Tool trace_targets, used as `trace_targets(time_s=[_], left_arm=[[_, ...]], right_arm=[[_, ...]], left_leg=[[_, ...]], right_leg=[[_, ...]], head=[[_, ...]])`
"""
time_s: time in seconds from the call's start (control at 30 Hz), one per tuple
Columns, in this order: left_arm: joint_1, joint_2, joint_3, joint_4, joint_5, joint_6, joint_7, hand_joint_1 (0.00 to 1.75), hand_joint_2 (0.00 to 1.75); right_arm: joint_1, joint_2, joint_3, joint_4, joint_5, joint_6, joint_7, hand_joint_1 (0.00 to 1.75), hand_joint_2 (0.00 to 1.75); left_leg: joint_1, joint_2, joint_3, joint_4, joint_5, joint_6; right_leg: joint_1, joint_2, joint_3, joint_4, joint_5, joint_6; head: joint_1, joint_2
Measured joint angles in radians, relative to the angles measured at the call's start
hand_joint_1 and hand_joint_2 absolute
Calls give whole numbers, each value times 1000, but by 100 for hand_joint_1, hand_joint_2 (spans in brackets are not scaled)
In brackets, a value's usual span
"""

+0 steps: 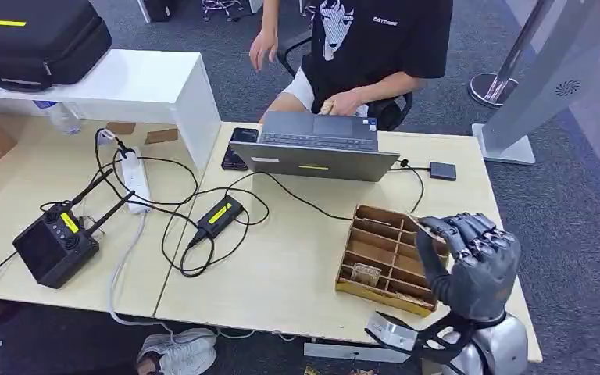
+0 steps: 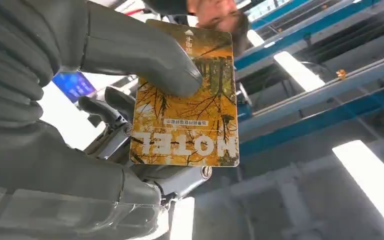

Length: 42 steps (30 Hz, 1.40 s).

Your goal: Pass the card to the sensor for recognition and then transmit it.

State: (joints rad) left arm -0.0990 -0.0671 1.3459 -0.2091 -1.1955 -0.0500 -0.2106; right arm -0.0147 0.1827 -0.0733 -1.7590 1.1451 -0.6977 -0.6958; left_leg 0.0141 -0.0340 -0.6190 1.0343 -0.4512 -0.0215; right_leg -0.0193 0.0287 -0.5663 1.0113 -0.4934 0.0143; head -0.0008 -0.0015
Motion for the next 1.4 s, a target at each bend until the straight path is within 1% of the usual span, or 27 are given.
trace_targets(time_s=[0.1, 0.2, 0.33, 0.37, 0.43, 0.47, 0.6, 0.63, 0.73, 0.9, 1.0, 1.17, 1.33, 1.4], left_arm=[[5, 0, 12, 0, 22, 9, 0, 0, 175], [7, -1, 29, 0, 39, 19, 0, 0, 175], [9, -2, 53, 0, 58, 32, 0, 0, 175], [9, -2, 57, 0, 63, 37, 0, 0, 175], [9, -3, 69, 0, 76, 41, 0, 0, 175], [10, -4, 74, 0, 77, 42, 0, 0, 175], [10, -6, 87, 0, 89, 48, 0, 0, 175], [11, -6, 90, 0, 90, 48, 0, 0, 175], [11, -6, 97, 0, 90, 48, 0, 0, 175], [12, -7, 101, 0, 90, 47, 0, 0, 175], [11, -7, 101, 0, 89, 47, 0, 0, 175], [11, -6, 101, 0, 85, 47, -2, 0, 175], [11, -6, 101, 0, 78, 40, -3, 0, 175], [11, -6, 101, 0, 75, 37, -3, 0, 175]], right_arm=[[78, 0, -33, -31, -127, 0, 2, 175, 175], [147, 2, -76, -40, -211, 0, 13, 175, 175], [217, 1, -135, -40, -268, 0, 86, 175, 175], [233, -4, -150, -38, -278, 2, 120, 175, 175], [258, -32, -164, -16, -293, 17, 236, 175, 175], [268, -44, -170, -3, -302, 28, 278, 175, 175], [287, -102, -207, 64, -356, 134, 412, 175, 175], [290, -113, -218, 82, -370, 164, 428, 175, 175], [295, -135, -243, 126, -397, 230, 445, 175, 175], [297, -159, -265, 175, -403, 260, 454, 175, 175], [296, -164, -265, 195, -372, 297, 472, 175, 175], [295, -170, -263, 233, -338, 319, 490, 175, 175], [289, -182, -237, 270, -265, 333, 547, 175, 175], [284, -192, -222, 280, -255, 336, 564, 175, 175]], left_leg=[[0, -1, 0, 0, -1, 0], [0, -1, 0, 0, -1, -1], [0, -1, 0, 0, -2, 0], [0, 0, 0, 0, -2, 0], [0, 0, 0, 0, -2, 0], [0, 0, 0, 0, -2, 0], [-1, 0, 0, 0, -3, 1], [-1, 0, 0, 0, -3, 1], [-1, 0, 0, 0, -3, 1], [-1, 0, 0, 0, -3, 1], [-1, 0, 0, 0, -3, 1], [-1, 0, 0, 0, -3, 1], [-1, 0, 0, 0, -3, 1], [-1, 0, 0, 0, -3, 1]], right_leg=[[0, -1, 1, 0, -1, 0], [0, -1, 0, 0, -1, 0], [0, -1, 0, 0, -2, 0], [0, -1, 0, 0, -2, 0], [0, -1, 1, 0, -2, 0], [0, -1, 1, 0, -2, 0], [-1, -1, 1, 0, -2, 0], [-1, -1, 1, 0, -2, 0], [-1, -1, 1, 0, -2, 0], [-1, 0, 1, 0, -2, 0], [-1, 0, 1, 0, -2, 0], [-1, 0, 1, 0, -2, 1], [-1, 0, 1, 0, -2, 1], [-1, 0, 1, 0, -2, 1]], head=[[0, 0], [1, 0], [1, 0], [0, 0], [0, 0], [1, 0], [0, 0], [1, 0], [0, 0], [0, 0], [0, 0], [0, 0], [0, 0], [0, 0]])
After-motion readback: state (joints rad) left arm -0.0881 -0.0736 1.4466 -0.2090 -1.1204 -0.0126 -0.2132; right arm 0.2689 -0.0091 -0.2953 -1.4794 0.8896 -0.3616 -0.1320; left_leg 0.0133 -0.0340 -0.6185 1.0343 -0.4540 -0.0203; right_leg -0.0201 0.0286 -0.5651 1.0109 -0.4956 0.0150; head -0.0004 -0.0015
